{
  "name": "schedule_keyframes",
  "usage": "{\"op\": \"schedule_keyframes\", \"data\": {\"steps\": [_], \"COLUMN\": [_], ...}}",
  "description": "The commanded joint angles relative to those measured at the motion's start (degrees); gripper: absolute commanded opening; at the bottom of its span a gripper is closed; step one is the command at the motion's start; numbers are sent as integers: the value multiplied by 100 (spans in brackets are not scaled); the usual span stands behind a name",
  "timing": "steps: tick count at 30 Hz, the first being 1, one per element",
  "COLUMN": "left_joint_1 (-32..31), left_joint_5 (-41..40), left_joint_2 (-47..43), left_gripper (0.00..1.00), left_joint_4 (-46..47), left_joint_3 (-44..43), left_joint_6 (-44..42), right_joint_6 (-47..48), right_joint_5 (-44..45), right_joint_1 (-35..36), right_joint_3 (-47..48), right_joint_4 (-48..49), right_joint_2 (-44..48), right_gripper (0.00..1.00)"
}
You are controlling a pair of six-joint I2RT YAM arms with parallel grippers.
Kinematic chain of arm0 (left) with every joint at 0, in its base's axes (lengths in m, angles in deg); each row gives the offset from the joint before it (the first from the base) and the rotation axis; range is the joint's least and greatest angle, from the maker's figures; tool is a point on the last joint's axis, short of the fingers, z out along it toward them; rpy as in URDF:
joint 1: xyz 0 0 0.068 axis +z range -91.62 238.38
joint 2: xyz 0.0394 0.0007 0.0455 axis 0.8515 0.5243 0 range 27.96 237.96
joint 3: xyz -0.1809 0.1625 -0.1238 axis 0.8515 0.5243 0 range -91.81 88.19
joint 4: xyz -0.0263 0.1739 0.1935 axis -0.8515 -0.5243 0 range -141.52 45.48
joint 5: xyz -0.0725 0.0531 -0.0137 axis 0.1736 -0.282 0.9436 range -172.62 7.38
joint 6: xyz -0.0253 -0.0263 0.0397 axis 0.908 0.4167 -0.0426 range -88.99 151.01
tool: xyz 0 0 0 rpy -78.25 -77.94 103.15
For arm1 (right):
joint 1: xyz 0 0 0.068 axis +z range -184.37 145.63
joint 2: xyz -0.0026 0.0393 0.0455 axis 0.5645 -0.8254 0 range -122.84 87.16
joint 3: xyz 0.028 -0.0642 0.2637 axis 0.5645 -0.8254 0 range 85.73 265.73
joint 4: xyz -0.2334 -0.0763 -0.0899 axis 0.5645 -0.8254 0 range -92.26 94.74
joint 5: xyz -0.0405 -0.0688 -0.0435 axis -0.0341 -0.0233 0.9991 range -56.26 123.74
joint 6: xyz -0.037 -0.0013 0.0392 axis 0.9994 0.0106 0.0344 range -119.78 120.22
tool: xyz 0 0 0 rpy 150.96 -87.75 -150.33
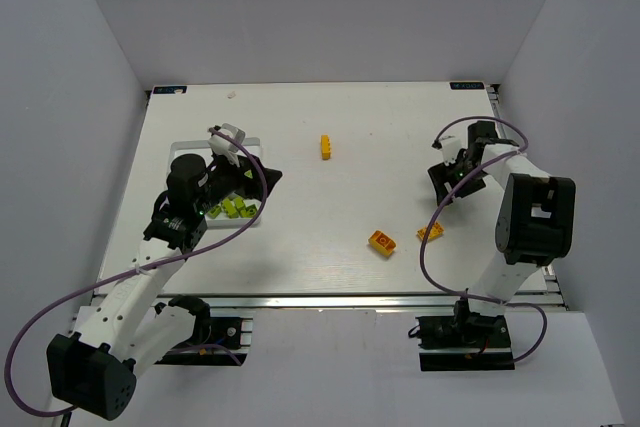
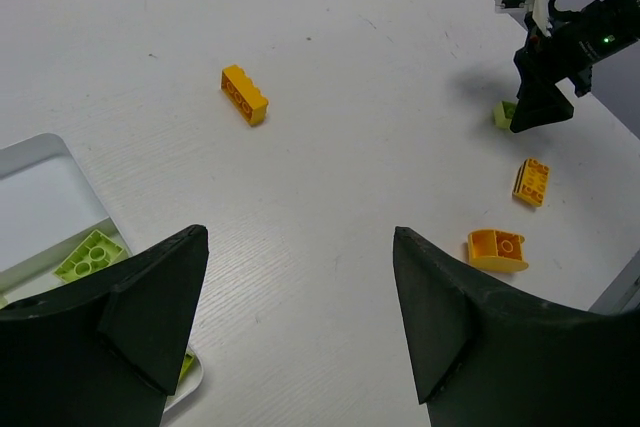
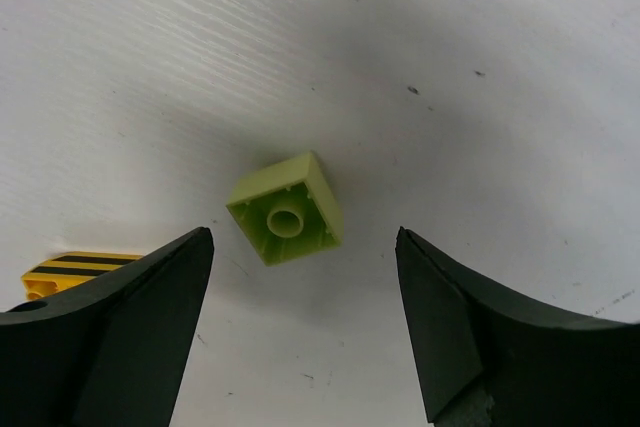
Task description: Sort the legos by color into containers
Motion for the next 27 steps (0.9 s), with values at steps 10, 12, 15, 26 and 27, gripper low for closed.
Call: {"op": "schedule_keyframes", "data": {"steps": [10,12,15,26,27], "left_joint_1": [-18,-18,-18,35,35], "left_joint_5": [-98,-125,-160,-1247,-1389], "left_joint_2": [-64,-64,-99,-1117,-1223], "left_gripper": [84,84,84,84,84], "left_joint_4": [-67,-67,-84,153,205], "left_joint_3": [-256,-256,-256,68,156], "left_joint_6": [-99,-99,-108,-117,-134], "right_joint_6": [209,253,306,-193,-265], "right_joint_5": [-428,-323,-471,-1052,-1078], "right_joint_1": [-5,21,65,3171,3341], "right_joint_3": [296,217,234,2402,2683], "right_joint_4": [-148,-52,-78,-482,-473], "right_joint_2": [-465,-422,-202,-200,-384], "right_gripper": [50,35,12,2,2]}}
